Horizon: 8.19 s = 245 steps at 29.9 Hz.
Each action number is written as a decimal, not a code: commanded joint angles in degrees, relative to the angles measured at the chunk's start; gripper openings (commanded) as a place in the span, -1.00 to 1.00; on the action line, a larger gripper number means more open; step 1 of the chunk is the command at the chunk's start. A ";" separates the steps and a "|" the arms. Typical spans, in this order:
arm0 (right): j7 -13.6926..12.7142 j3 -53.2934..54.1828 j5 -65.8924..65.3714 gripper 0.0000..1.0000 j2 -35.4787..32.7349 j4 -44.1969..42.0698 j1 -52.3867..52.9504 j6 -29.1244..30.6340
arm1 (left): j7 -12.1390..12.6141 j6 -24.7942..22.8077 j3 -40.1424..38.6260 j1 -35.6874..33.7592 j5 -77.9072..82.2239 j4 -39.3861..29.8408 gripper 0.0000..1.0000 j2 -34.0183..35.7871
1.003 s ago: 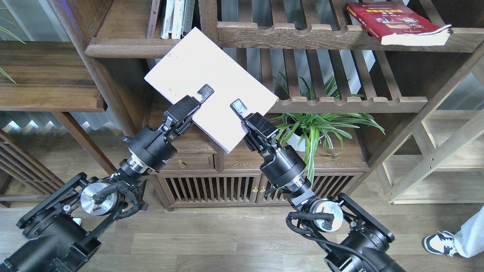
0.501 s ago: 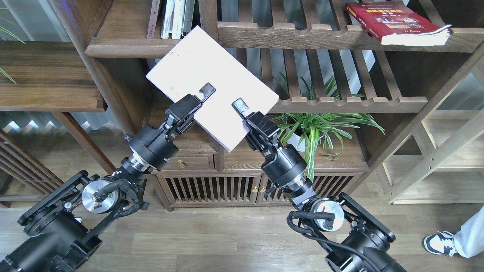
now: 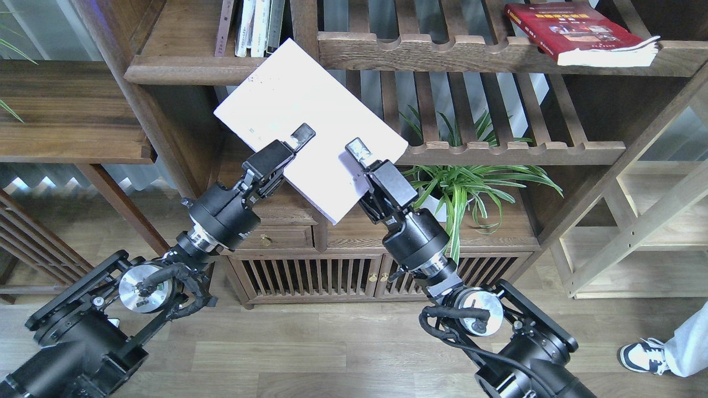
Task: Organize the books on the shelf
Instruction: 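Hold the book with both grippers, then open the right gripper, then lift the white book with the left gripper onto the top shelf, then push the white book deeper onto the top shelf with the left gripper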
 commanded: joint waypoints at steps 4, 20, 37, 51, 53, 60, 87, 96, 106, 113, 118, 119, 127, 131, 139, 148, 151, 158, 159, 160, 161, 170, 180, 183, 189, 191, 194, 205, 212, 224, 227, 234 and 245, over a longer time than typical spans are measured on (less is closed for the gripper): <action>0.22 1.77 -0.02 0.64 0.00 0.00 0.19 0.00 | 0.09 0.00 -0.62 -0.10 0.06 -0.59 -0.90 1.70; 0.49 4.23 0.24 0.93 0.00 -0.70 1.95 -2.41 | 0.18 0.00 -0.44 0.69 2.17 -6.04 -0.91 15.06; 0.40 5.90 0.42 0.97 0.00 -0.79 3.71 -4.96 | 0.18 0.00 -9.40 0.34 8.14 -13.25 -0.92 36.94; 0.40 5.03 0.50 0.97 0.00 -0.97 4.15 -6.64 | 0.18 0.00 -23.20 0.52 22.38 -13.25 -0.94 42.14; 0.40 4.76 0.50 0.97 0.00 -0.97 4.15 -6.64 | 0.18 0.00 -24.52 0.52 24.75 -13.25 -0.94 41.97; 0.40 4.67 0.59 0.97 0.00 -0.97 4.15 -6.73 | -0.09 0.00 -26.11 0.52 29.07 -13.34 -0.94 41.18; 0.40 6.78 0.59 0.97 0.00 -1.14 4.06 -7.25 | -0.09 32.02 -24.97 -5.99 52.97 -14.30 -0.94 14.82; 0.23 9.06 0.85 0.97 0.00 -1.14 3.97 -7.08 | -0.79 40.56 -23.65 -6.25 57.63 -14.13 -0.94 10.77; 0.14 10.12 4.19 0.96 0.00 -1.14 4.06 -6.99 | -0.88 49.09 -17.94 -11.26 60.45 -12.55 -0.93 9.09; 0.14 10.04 5.07 0.97 0.00 -1.23 4.06 -7.17 | -0.97 49.18 -15.74 -14.24 60.45 -8.34 -0.91 9.09; 0.23 9.95 5.43 0.97 0.00 -1.23 4.06 -7.17 | -1.05 48.65 -14.16 -16.53 60.36 -4.82 -0.91 9.01; 0.23 9.95 5.43 0.97 0.00 -1.23 4.06 -7.17 | -1.05 48.57 -13.98 -17.06 60.36 -4.12 -0.91 9.01; 0.31 9.86 6.22 0.97 0.00 -1.23 3.97 -6.90 | -4.74 48.13 -10.64 -22.94 59.48 4.58 -0.90 7.25; 0.31 9.77 6.22 0.97 0.00 -1.23 3.88 -6.81 | -5.62 47.25 -9.24 -25.49 58.51 8.71 -0.90 5.76; 0.31 9.95 6.22 0.97 0.00 -1.23 3.88 -6.73 | -8.70 45.14 -6.78 -29.80 57.72 17.15 -0.90 3.03; 0.31 9.95 6.66 0.97 0.00 -1.23 3.88 -6.64 | -12.30 42.94 -2.56 -35.69 53.77 27.52 -0.90 0.92; 0.31 9.95 6.74 0.97 0.00 -1.14 3.97 -6.64 | -13.27 42.94 -0.80 -36.83 52.28 29.90 -0.90 0.39; 0.31 9.95 7.45 0.97 0.00 -1.14 3.97 -6.64 | -14.06 41.01 1.22 -38.77 50.87 34.29 -0.90 0.04; 0.31 9.95 7.45 0.97 0.00 -1.14 3.97 -6.64 | -13.98 40.83 1.23 -39.12 50.87 34.91 -0.90 0.04; 0.31 9.95 7.45 0.97 0.00 -1.23 3.97 -6.64 | -13.97 40.57 1.31 -39.38 50.87 35.35 -0.90 0.04; 0.31 9.95 7.53 0.97 0.00 -1.14 3.97 -6.64 | -14.06 40.48 1.31 -39.56 50.87 35.79 -0.90 -0.05; 0.31 9.95 7.54 0.97 0.00 -1.23 3.97 -6.64 | -13.97 39.95 1.93 -40.00 50.78 37.02 -0.83 0.04; 0.31 9.95 7.54 0.97 0.00 -1.14 4.06 -6.64 | -14.06 39.86 2.28 -40.27 50.34 38.52 -0.77 -0.66; 0.31 9.95 7.54 0.97 0.00 -1.14 4.06 -6.64 | -14.59 39.86 2.54 -40.27 50.34 38.87 -0.76 -0.66; 0.31 9.95 7.54 0.97 0.00 -1.14 4.06 -6.64 | -14.68 39.86 2.63 -40.27 50.16 39.40 -0.71 -0.93; 0.31 9.95 7.54 0.97 0.00 -1.23 4.06 -6.64 | -14.68 39.86 2.63 -40.27 50.16 39.83 -0.71 -1.19; 0.31 9.95 7.45 0.97 0.00 -1.23 4.06 -6.64 | -14.68 39.86 2.63 -40.27 50.16 40.27 -0.67 -1.54; 0.31 9.95 7.54 0.97 0.00 -1.14 4.06 -6.55 | -14.68 39.07 2.90 -40.53 50.16 41.42 -0.56 -2.24; 0.23 9.77 7.54 0.97 0.00 -1.14 3.97 -6.29 | -14.85 39.07 2.98 -41.23 49.81 41.42 -0.42 -2.24; 0.23 9.77 7.54 0.97 0.00 -1.14 4.06 -6.29 | -15.29 39.07 2.90 -41.93 49.72 41.24 -0.29 -2.60; 0.23 9.77 7.54 0.97 0.00 -1.14 4.06 -6.29 | -15.29 39.07 2.81 -42.46 49.72 41.24 -0.29 -2.95; 0.23 9.77 7.45 0.97 0.00 -1.23 3.88 -6.29 | -15.29 39.07 2.81 -44.04 49.29 40.80 -0.28 -3.47; 0.14 9.42 7.45 0.97 0.00 -1.14 3.71 -6.29 | -15.38 39.07 2.28 -47.47 47.70 40.36 -0.25 -3.56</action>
